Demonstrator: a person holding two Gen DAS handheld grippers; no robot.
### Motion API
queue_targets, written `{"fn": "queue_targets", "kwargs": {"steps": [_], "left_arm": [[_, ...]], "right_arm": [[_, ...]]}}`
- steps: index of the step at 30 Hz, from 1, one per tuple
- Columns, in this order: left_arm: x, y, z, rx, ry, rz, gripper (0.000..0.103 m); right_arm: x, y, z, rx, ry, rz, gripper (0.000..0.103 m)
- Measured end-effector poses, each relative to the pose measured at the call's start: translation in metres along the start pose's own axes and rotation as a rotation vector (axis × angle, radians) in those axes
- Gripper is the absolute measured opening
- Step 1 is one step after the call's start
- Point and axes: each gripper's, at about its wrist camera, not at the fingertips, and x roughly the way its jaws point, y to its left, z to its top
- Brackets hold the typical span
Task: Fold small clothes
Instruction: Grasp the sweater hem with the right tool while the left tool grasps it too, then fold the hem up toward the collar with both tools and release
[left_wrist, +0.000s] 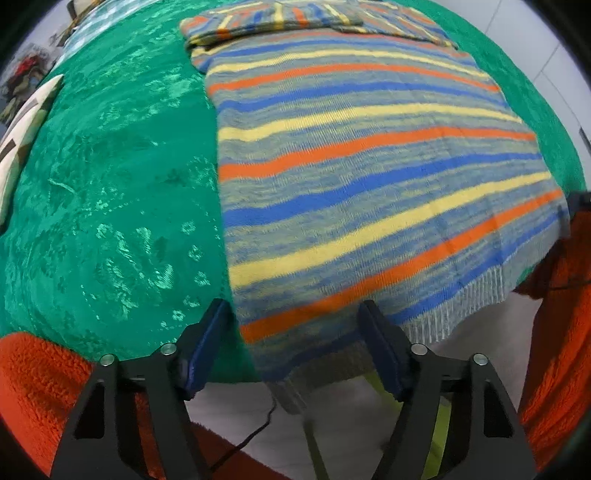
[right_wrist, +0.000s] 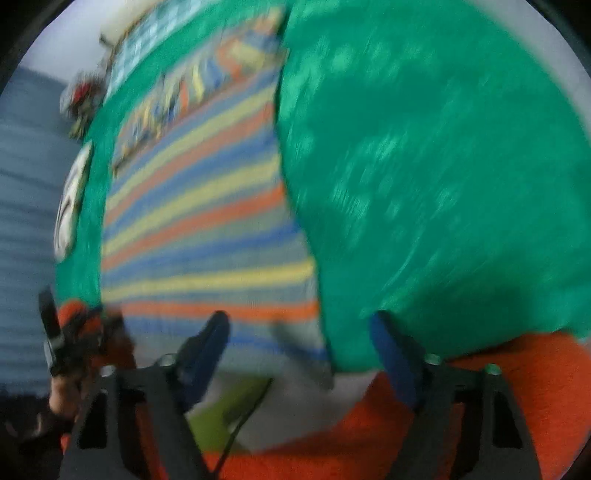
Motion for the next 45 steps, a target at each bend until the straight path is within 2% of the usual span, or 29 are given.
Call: {"fn": "queue_targets", "kwargs": {"steps": [2,3,4,5,8,9,12,13,16,18,20,22,24,28,33,36,37,38,39,40,41,43,45], "left_arm": [[0.005,-0.005,-0.001,0.021,0.024,0.015,0.067],[0.006,-0.008,-0.002,0.024,0.032,0.014,0.051],[0.009,-0.009,-0.002,0.024,0.050,0.009,0.019],[0.012,-0.009,-0.002,0.018,0.067,-0.005,0.002],[0.008,0.004,-0.002,-0.058,0.085,-0.105,0.003],[0.003,0.016,0.001,-0.124,0.088,-0.189,0.003],[-0.011,0.046,0.016,-0.271,0.070,-0.380,0.003],[-0.016,0.057,0.025,-0.304,0.053,-0.427,0.003],[-0.030,0.086,0.078,-0.360,-0.024,-0.508,0.003],[-0.031,0.104,0.128,-0.382,-0.068,-0.541,0.003],[-0.019,0.124,0.190,-0.402,-0.104,-0.531,0.003],[-0.003,0.140,0.238,-0.432,-0.116,-0.529,0.003],[0.023,0.160,0.289,-0.491,-0.109,-0.521,0.003],[0.056,0.172,0.332,-0.548,-0.075,-0.521,0.003],[0.060,0.173,0.355,-0.507,-0.108,-0.518,0.003],[0.070,0.194,0.361,-0.586,-0.148,-0.452,0.015],[0.082,0.202,0.365,-0.635,-0.132,-0.438,0.034],[0.088,0.210,0.364,-0.683,-0.121,-0.421,0.044],[0.088,0.217,0.360,-0.725,-0.140,-0.422,0.049],[0.085,0.221,0.355,-0.744,-0.172,-0.436,0.050],[0.081,0.223,0.350,-0.745,-0.188,-0.428,0.052],[0.065,0.225,0.336,-0.725,-0.221,-0.347,0.056],[0.047,0.215,0.319,-0.664,-0.261,-0.295,0.057]], "right_arm": [[0.021,0.004,-0.005,-0.027,0.079,-0.005,0.063],[0.029,0.006,-0.007,-0.041,0.107,-0.010,0.057],[0.038,0.007,-0.008,-0.055,0.149,-0.011,0.035],[0.046,0.009,-0.008,-0.062,0.182,-0.001,0.006],[0.048,0.017,-0.009,-0.094,0.226,0.059,0.006],[0.044,0.019,-0.008,-0.099,0.221,0.088,0.006],[0.015,0.024,0.008,-0.043,0.131,0.281,0.006],[0.009,0.025,0.014,-0.037,0.106,0.309,0.006],[-0.014,0.033,0.053,-0.032,-0.003,0.407,0.006],[-0.023,0.041,0.097,-0.038,-0.086,0.421,0.006],[-0.025,0.048,0.138,-0.039,-0.146,0.402,0.006],[-0.020,0.052,0.183,-0.032,-0.193,0.392,0.006],[-0.007,0.054,0.241,-0.020,-0.236,0.353,0.006],[0.018,0.040,0.321,0.039,-0.251,0.314,0.006],[0.032,0.026,0.371,0.075,-0.226,0.343,0.006],[0.034,0.022,0.390,0.083,-0.243,0.371,0.007],[0.038,0.020,0.398,0.075,-0.273,0.369,0.011],[0.039,0.018,0.402,0.082,-0.297,0.343,0.022],[0.040,0.013,0.404,0.112,-0.328,0.318,0.031],[0.040,0.010,0.401,0.134,-0.342,0.321,0.041],[0.036,0.004,0.397,0.167,-0.371,0.343,0.044],[0.024,0.000,0.383,0.172,-0.421,0.338,0.045],[0.011,0.010,0.363,0.077,-0.427,0.258,0.045]]}}
